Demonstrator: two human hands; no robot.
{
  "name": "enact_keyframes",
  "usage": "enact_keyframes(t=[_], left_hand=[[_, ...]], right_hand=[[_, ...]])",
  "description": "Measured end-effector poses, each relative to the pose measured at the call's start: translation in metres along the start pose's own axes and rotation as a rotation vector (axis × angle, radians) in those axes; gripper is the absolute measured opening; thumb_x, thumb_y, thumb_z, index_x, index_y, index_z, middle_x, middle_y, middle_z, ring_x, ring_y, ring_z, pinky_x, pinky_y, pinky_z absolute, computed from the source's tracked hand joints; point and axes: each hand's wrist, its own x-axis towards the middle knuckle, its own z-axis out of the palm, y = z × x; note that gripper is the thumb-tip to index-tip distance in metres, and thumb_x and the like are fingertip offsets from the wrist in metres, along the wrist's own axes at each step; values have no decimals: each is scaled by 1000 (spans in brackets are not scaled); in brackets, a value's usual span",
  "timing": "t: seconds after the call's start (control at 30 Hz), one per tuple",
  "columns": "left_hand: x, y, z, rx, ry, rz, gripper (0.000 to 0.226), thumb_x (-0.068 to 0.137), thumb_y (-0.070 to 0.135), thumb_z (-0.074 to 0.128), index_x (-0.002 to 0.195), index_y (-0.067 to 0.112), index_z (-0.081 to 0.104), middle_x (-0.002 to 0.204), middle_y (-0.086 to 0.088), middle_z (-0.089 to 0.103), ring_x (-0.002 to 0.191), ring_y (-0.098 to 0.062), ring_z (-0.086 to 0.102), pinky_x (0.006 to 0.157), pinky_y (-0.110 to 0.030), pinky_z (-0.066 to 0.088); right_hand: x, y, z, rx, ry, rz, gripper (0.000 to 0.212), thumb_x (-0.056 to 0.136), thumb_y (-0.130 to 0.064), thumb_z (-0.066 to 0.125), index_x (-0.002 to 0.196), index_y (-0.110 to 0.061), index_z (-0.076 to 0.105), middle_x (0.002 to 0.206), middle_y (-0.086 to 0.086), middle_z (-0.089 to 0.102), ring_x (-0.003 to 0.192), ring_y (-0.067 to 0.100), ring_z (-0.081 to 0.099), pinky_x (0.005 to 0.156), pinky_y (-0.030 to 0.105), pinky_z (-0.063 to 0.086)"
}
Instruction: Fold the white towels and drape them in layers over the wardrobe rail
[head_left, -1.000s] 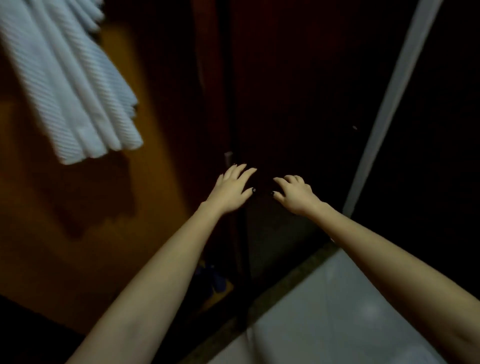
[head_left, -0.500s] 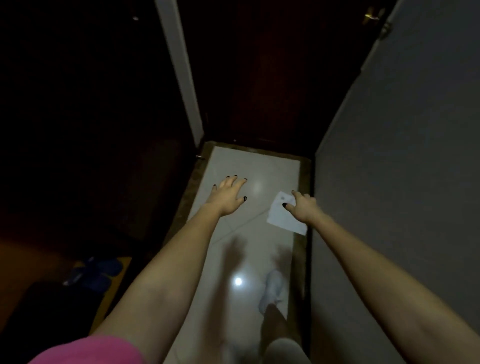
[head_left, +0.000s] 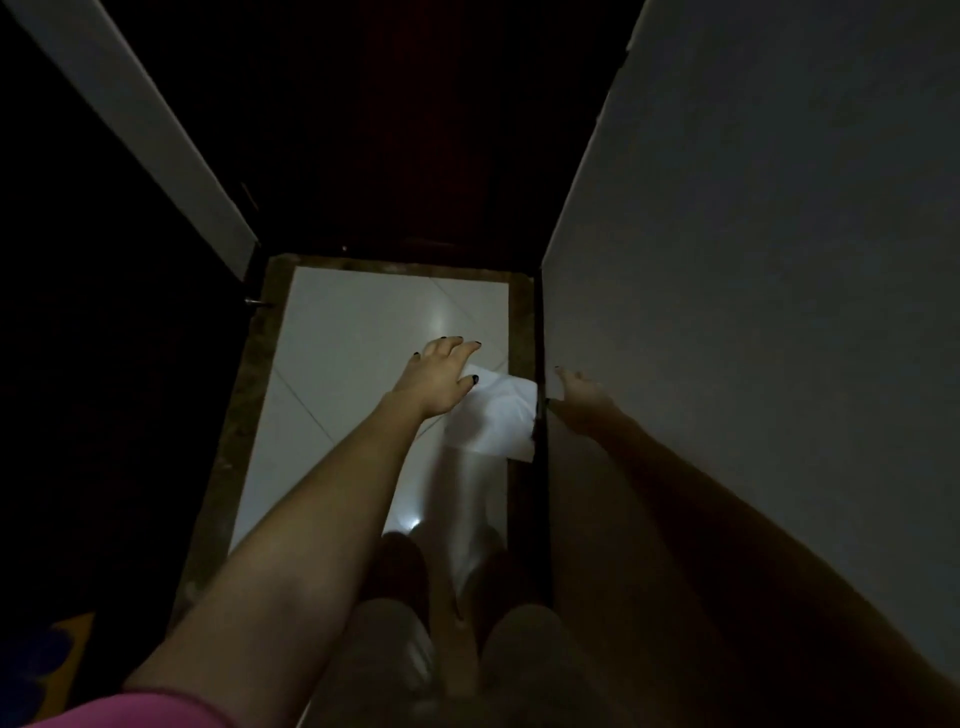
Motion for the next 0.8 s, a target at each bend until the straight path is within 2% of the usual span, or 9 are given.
enact_keyframes(t=[0.13, 0.23, 0.37, 0.47, 0.53, 0.63, 0.7, 0.8], left_hand=[[74, -35, 52, 36, 4, 89, 50, 100, 27, 45, 148, 20, 34, 153, -8, 35, 140, -25, 29, 114, -41, 28], [138, -69, 104, 54, -18, 96, 50, 100, 27, 46, 148, 20, 35, 152, -8, 37, 139, -26, 32, 112, -43, 31], [235, -116, 183, 74, -37, 117, 50, 100, 29, 48, 147, 20, 36, 151, -8, 37, 140, -27, 31, 112, -45, 30], [305, -151, 247, 14, -12, 109, 48, 100, 28, 48, 146, 19, 39, 148, -9, 41, 136, -27, 35, 108, -41, 36], [346, -170, 292, -39, -5, 72, 47, 100, 28, 47, 145, 19, 40, 147, -10, 41, 133, -28, 38, 104, -41, 39], [399, -195, 359, -116, 38, -23, 48, 100, 30, 49, 145, 17, 40, 146, -11, 41, 132, -29, 40, 103, -41, 39], [425, -212, 397, -170, 47, -109, 54, 98, 33, 52, 146, 14, 36, 145, -14, 42, 131, -31, 40, 103, -42, 38], [459, -245, 448, -299, 48, -253, 62, 94, 35, 59, 144, 8, 34, 140, -19, 44, 127, -36, 43, 100, -43, 39]], right_hand=[[91, 24, 40, -24, -52, -40, 53, 99, -32, 51, 146, -9, 38, 141, 16, 47, 129, 37, 47, 105, 41, 37], [164, 40, 74, -44, -67, -23, 56, 98, -29, 50, 148, -12, 33, 148, 17, 40, 135, 37, 40, 110, 45, 33], [280, 77, 144, -76, 4, -64, 59, 100, -34, 47, 152, -13, 28, 152, 16, 37, 137, 35, 37, 111, 48, 34], [366, 105, 196, -32, -4, -20, 61, 102, -32, 46, 153, -9, 23, 155, 18, 31, 140, 34, 32, 115, 45, 28], [415, 120, 229, 29, 19, -3, 59, 103, -30, 45, 152, -5, 23, 153, 18, 33, 138, 34, 35, 113, 39, 28], [480, 137, 282, 145, 80, 31, 57, 101, -34, 48, 146, -2, 33, 139, 19, 48, 125, 34, 49, 99, 36, 39], [518, 143, 315, 216, 78, 43, 60, 100, -37, 49, 147, -3, 31, 142, 19, 45, 127, 35, 46, 103, 39, 39], [565, 156, 348, 196, 102, 53, 68, 100, -43, 48, 153, -9, 21, 156, 16, 28, 140, 35, 31, 114, 46, 29]])
